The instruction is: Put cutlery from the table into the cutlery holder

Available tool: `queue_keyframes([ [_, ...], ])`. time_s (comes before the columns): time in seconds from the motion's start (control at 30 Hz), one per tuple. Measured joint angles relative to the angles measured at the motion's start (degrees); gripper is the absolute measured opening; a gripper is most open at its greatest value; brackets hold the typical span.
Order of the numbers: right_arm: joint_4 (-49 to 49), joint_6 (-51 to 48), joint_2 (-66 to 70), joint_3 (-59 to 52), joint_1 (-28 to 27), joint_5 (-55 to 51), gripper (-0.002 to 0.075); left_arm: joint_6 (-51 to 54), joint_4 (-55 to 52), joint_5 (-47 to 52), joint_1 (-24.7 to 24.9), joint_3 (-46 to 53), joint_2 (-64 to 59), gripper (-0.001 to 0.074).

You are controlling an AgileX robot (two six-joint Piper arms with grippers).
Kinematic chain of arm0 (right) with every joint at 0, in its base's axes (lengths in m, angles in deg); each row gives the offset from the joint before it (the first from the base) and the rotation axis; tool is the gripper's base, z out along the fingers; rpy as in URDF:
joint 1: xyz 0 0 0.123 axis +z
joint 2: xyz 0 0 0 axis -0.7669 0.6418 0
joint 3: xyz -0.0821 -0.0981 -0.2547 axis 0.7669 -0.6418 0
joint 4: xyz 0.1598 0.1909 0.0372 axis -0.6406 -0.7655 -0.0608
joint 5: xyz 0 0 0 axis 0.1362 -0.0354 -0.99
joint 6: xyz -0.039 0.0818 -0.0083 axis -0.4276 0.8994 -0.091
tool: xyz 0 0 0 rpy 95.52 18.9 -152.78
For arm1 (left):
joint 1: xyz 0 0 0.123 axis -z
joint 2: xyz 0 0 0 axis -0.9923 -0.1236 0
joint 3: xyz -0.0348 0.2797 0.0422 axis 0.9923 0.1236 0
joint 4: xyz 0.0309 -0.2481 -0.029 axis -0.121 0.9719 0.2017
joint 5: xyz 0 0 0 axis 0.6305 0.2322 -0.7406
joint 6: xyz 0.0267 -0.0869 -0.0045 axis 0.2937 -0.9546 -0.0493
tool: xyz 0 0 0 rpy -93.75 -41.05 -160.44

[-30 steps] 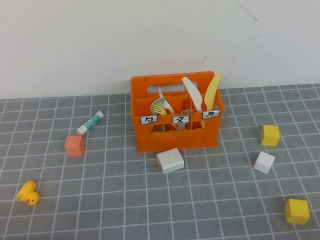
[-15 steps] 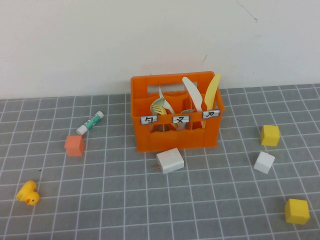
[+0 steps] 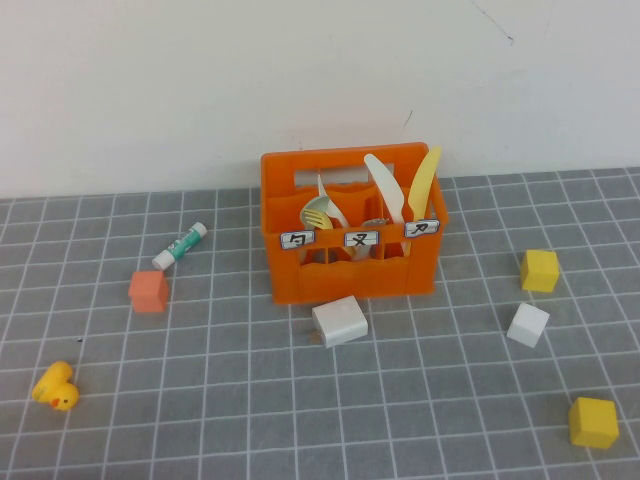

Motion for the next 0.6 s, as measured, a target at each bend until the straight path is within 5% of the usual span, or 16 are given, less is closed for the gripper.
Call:
queue_keyframes([
  [0.3,2.1,-0.1,-8.5,-10.5,-13.9,9.9,-0.0001,0.0,-0.1,0.0,0.0,0.0,0.0,-0.0001],
  [0.6,2.2,1.5,-8.9,-18.3,-17.1,14.1,-0.0001,0.2,-0.1,0.0,0.0,0.0,0.0,-0.0001],
])
